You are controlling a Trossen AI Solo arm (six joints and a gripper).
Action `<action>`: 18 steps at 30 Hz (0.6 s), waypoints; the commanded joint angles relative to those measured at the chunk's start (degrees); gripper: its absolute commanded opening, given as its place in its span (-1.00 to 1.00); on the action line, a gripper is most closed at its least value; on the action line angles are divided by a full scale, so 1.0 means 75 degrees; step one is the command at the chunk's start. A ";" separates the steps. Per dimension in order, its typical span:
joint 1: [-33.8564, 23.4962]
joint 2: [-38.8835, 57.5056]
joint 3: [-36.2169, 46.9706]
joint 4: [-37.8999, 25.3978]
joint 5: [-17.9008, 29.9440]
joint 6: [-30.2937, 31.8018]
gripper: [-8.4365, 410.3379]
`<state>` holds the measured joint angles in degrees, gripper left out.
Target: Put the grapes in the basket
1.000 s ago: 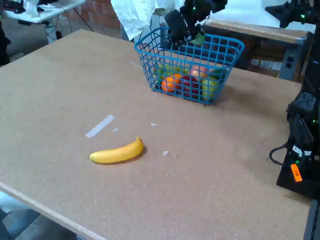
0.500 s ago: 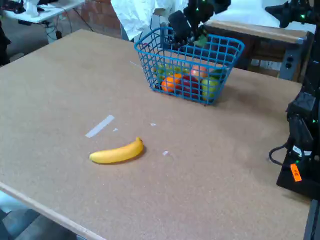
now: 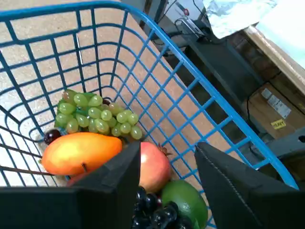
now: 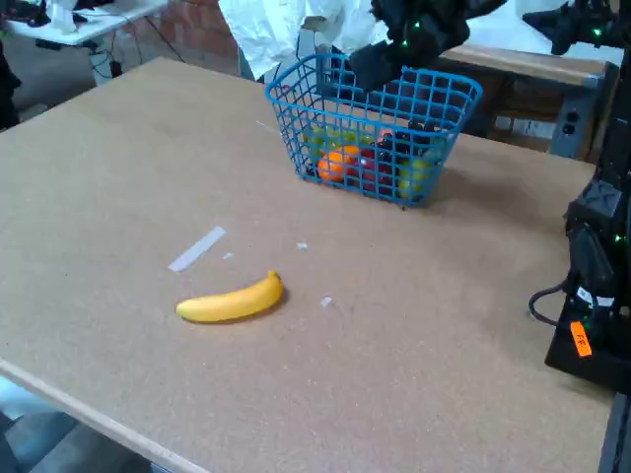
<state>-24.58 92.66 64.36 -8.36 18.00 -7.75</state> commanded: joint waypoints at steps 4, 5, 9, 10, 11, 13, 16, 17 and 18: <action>0.0000 -0.0003 0.0000 0.0437 -0.0015 -0.0003 -0.13; 0.0003 -0.0003 0.0000 0.0490 -0.0015 -0.0003 -0.13; 0.0003 -0.0003 0.0012 0.0560 -0.0012 0.0000 -0.13; 0.0003 -0.0003 0.0012 0.0557 -0.0012 0.0000 -0.13; 0.0000 -0.0003 0.0012 0.0560 -0.0012 0.0000 -0.13; 0.0003 -0.0003 0.0012 0.0560 -0.0012 0.0000 -0.13; 0.0003 -0.0006 0.0012 0.0557 -0.0012 0.0006 -0.13; 0.0003 -0.0003 0.0012 0.0554 -0.0012 0.0006 -0.13; 0.0003 -0.0003 0.0012 0.0551 -0.0012 0.0006 -0.13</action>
<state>-24.58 92.66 64.38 -4.34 17.98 -7.75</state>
